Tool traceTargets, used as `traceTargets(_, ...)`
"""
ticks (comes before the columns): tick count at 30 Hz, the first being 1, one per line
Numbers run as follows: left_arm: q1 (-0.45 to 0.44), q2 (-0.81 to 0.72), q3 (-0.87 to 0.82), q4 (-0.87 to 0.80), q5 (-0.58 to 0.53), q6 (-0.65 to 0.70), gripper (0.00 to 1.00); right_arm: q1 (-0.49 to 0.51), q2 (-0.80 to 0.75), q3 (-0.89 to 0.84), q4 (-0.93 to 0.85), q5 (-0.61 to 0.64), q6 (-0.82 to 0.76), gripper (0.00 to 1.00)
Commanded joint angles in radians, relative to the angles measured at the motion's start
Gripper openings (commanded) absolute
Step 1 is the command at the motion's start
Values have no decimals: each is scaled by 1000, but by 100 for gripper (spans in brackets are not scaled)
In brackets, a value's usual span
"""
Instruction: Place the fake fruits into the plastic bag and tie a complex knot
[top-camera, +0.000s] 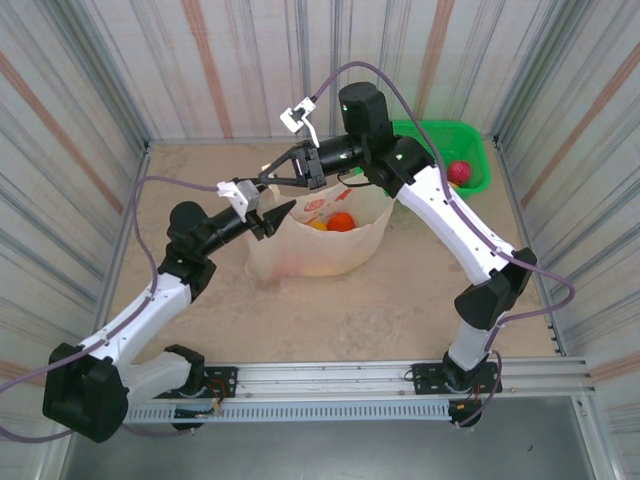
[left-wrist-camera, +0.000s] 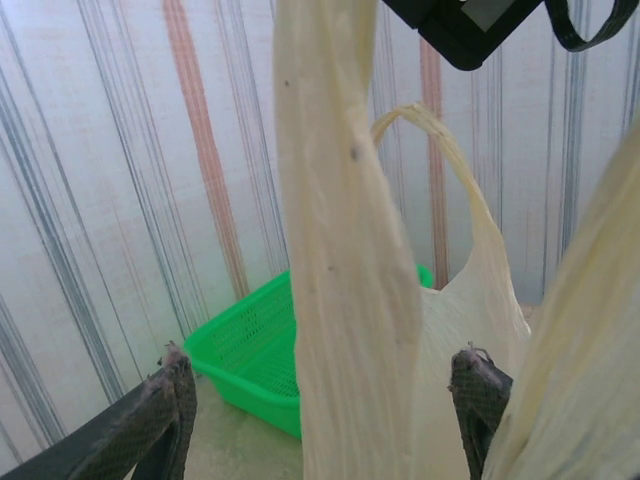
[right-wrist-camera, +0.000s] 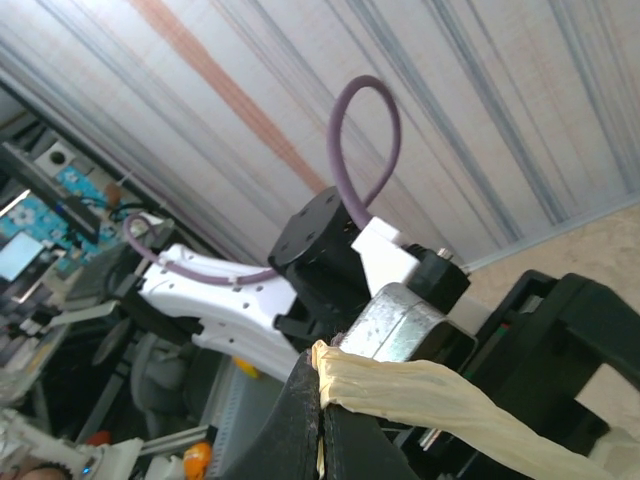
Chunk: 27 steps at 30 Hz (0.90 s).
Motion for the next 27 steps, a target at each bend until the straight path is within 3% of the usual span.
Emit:
traceTargets(1, -3, 23, 24, 73, 79, 20, 68, -7, 4, 25, 22, -90, 14, 2)
traceTargets(4, -26, 26, 17, 60, 112, 24, 62, -24, 1, 9, 43, -86, 25, 1)
traceTargets(9, -50, 18, -9, 43, 92, 45, 25, -46, -5, -16, 89, -77, 64, 0)
traceTargets(11, -51, 10, -17, 44, 66, 45, 15, -49, -8, -23, 87, -48, 62, 0)
traceTargets(19, -53, -5, -26, 34, 22, 30, 5, -49, -72, -82, 119, 165, 38, 0)
traceTargets(24, -54, -5, -49, 83, -6, -2, 13, -51, -153, -211, 220, 301, 41, 0)
traceTargets(27, -54, 0, -52, 92, -11, -5, 13, -55, -204, -301, 293, 394, 67, 0)
